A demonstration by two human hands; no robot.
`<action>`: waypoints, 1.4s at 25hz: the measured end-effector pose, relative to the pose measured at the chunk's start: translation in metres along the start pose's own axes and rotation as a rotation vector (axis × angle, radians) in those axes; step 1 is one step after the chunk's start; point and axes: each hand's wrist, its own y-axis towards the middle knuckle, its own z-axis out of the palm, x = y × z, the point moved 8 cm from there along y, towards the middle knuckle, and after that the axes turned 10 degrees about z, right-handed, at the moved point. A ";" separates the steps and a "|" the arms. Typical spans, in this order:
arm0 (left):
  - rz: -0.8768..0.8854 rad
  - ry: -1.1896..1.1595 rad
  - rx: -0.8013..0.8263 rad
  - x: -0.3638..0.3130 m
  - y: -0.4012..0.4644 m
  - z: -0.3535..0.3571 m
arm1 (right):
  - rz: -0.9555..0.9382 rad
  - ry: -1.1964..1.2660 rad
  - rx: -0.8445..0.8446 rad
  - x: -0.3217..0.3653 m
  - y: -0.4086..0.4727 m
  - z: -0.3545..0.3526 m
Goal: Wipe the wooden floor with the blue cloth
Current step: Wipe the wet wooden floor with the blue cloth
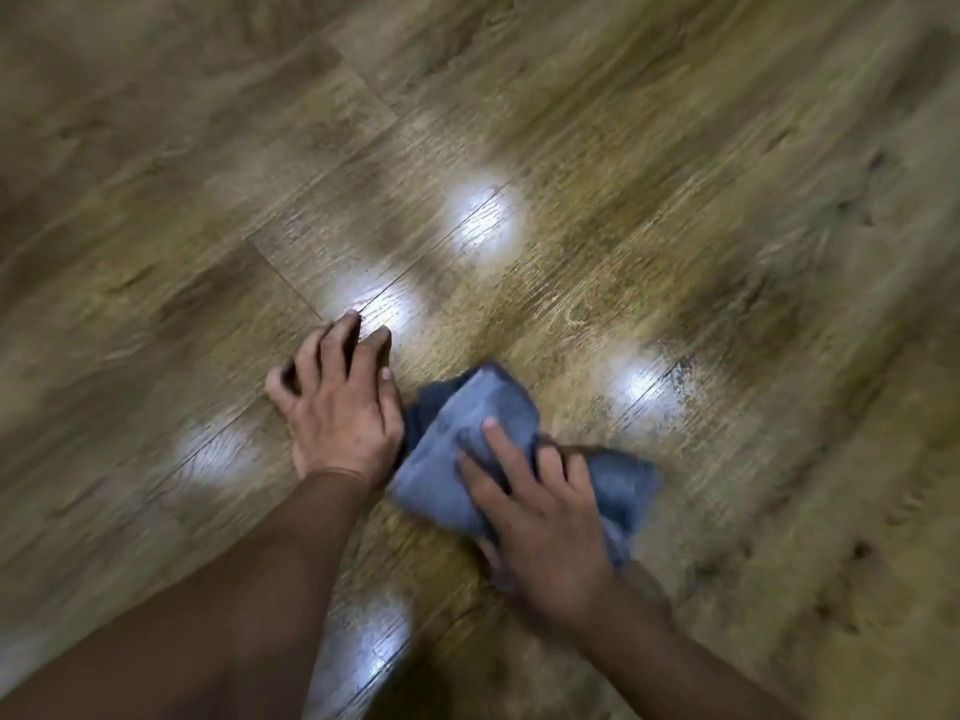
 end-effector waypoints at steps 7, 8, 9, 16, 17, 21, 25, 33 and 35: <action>-0.007 0.001 0.002 -0.001 -0.001 0.002 | 0.057 -0.199 -0.054 -0.139 0.050 -0.027; -0.009 0.003 0.004 -0.002 -0.001 0.002 | 0.230 -0.219 -0.080 -0.175 0.077 -0.035; -0.008 0.008 0.005 -0.003 0.000 0.002 | 0.406 -0.207 -0.102 -0.208 0.103 -0.043; -0.008 0.024 0.030 -0.003 0.000 0.002 | 0.658 -0.171 -0.163 -0.143 0.179 -0.043; -0.007 0.023 0.037 -0.004 0.000 0.002 | 0.517 -0.166 -0.160 -0.107 0.171 -0.039; 0.001 0.009 0.063 0.001 0.000 0.004 | 0.178 -0.062 -0.086 -0.018 0.088 -0.018; -0.007 -0.005 0.022 -0.001 -0.001 0.004 | 0.007 -0.049 -0.009 -0.011 -0.019 -0.001; 0.012 -0.035 0.105 -0.002 0.003 0.005 | 0.415 -0.132 -0.054 -0.111 -0.026 -0.013; 0.037 -0.174 0.103 0.013 0.005 -0.007 | 0.476 -0.097 -0.044 -0.113 -0.020 -0.015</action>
